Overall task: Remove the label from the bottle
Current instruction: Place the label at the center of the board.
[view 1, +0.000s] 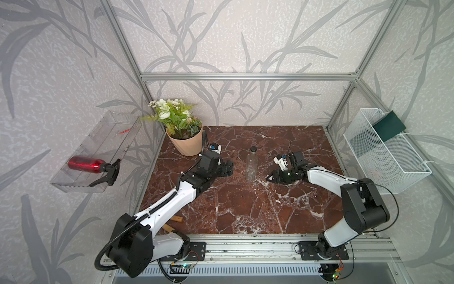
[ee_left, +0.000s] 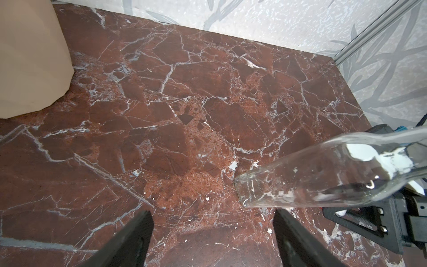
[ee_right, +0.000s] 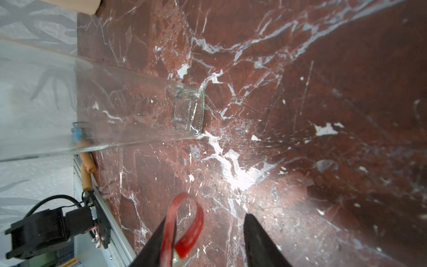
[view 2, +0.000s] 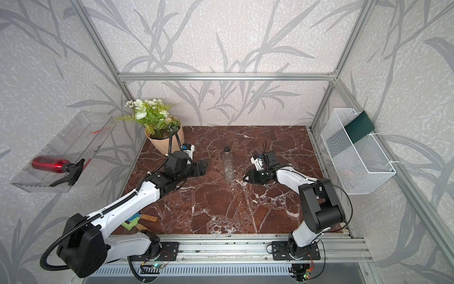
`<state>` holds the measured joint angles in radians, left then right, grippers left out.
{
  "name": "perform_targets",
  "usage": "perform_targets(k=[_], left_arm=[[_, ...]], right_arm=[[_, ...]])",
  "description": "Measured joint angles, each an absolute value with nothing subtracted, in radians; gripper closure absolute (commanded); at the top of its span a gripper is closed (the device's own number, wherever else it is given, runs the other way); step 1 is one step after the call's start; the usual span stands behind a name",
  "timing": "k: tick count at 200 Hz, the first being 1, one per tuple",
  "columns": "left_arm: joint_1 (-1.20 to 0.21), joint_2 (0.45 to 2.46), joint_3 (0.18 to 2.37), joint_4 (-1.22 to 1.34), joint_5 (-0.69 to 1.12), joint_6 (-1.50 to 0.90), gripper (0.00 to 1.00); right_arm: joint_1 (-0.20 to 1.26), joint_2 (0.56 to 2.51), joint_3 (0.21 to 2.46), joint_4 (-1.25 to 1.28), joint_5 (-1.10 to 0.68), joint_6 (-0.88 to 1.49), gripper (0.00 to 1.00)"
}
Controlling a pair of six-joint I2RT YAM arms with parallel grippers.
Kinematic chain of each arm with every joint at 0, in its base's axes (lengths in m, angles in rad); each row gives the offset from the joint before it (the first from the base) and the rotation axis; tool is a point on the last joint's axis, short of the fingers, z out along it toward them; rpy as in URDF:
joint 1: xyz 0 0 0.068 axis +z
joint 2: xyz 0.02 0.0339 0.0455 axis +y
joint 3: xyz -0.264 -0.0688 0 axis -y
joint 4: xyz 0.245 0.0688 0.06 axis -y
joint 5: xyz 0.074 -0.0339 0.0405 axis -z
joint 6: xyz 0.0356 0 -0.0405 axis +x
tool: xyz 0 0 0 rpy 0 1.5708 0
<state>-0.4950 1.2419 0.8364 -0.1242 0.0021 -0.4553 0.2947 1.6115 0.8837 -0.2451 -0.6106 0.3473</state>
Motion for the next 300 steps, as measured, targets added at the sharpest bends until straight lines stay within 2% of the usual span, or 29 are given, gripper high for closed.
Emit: perform_targets(k=[56, 132, 209, 300], left_arm=[[-0.495, 1.251, 0.815, -0.11, 0.062, -0.467, 0.16], [-0.495, 1.253, 0.675, -0.003, 0.285, -0.551, 0.17], [-0.564, 1.217, 0.564, 0.169, 0.476, -0.645, 0.17], [-0.668, 1.25, 0.549, 0.278, 0.553, -0.658, 0.16]], right_arm=[[0.295, 1.604, 0.855, -0.173, -0.692, 0.344, 0.46], [0.369, 1.43, 0.68, -0.021, -0.869, 0.344, 0.44], [0.424, 1.335, 0.603, 0.056, -0.891, 0.347, 0.44], [0.48, 1.305, 0.6, 0.05, -0.878, 0.345, 0.45]])
